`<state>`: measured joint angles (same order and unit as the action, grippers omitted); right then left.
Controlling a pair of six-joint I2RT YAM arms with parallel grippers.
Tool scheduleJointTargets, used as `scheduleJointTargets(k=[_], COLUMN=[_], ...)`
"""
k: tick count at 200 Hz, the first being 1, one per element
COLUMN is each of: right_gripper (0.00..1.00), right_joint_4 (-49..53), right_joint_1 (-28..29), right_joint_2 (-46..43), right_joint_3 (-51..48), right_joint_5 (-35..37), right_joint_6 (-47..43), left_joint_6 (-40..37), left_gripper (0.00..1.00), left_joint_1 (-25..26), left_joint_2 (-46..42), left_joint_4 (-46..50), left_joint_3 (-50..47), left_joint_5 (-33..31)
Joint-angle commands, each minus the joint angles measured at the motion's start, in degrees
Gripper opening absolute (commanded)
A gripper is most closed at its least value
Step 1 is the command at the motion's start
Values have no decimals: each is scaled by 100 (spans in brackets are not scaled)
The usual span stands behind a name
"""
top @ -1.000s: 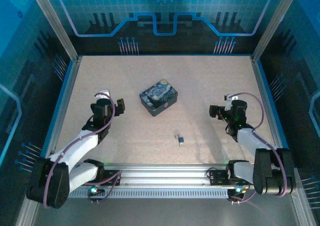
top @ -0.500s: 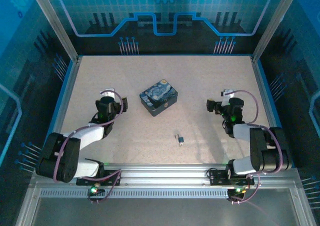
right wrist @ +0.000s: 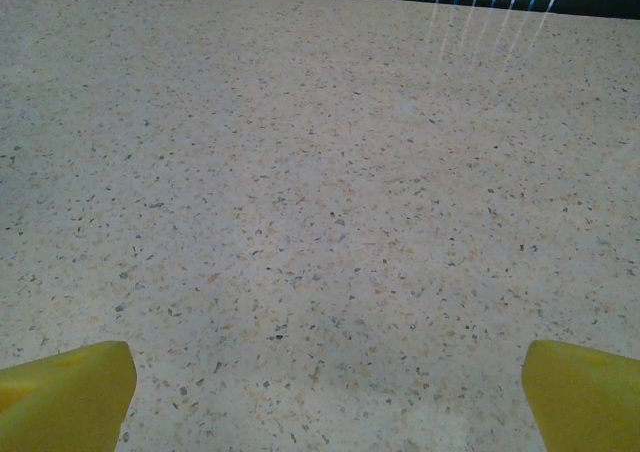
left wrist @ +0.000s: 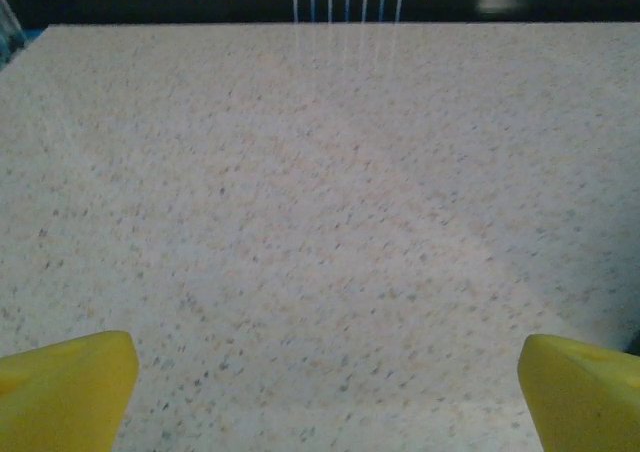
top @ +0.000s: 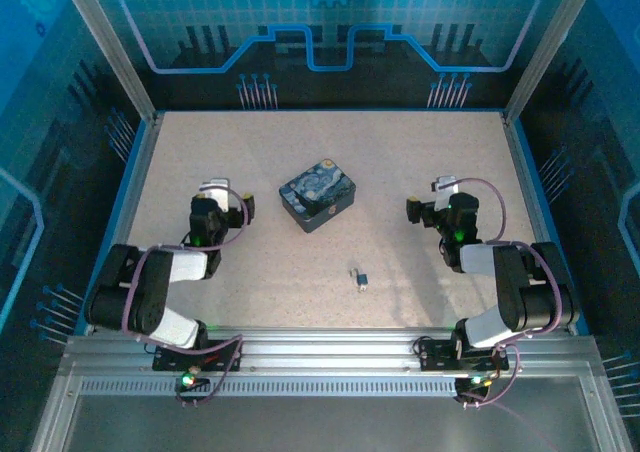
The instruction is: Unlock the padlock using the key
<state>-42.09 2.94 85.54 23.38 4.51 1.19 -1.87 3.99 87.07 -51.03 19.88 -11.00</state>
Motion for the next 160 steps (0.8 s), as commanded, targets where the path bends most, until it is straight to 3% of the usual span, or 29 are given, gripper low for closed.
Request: scheduleJointTargets(k=[1, 21, 160], right_gripper=[100, 100, 100], right_joint_4=[-159, -151, -53], right_joint_1=[45, 42, 53], right_joint_2=[51, 51, 60], right_joint_3=[106, 106, 172], right_joint_5=[93, 85, -111], right_joint_6=[-85, -87, -177], left_joint_6=[62, 308, 336], left_gripper=[99, 99, 99], left_joint_1=[-153, -293, -337], left_joint_2=[130, 149, 170], left_joint_4=[-722, -165, -334], left_joint_3=[-146, 175, 120], left_joint_5=[297, 70, 125])
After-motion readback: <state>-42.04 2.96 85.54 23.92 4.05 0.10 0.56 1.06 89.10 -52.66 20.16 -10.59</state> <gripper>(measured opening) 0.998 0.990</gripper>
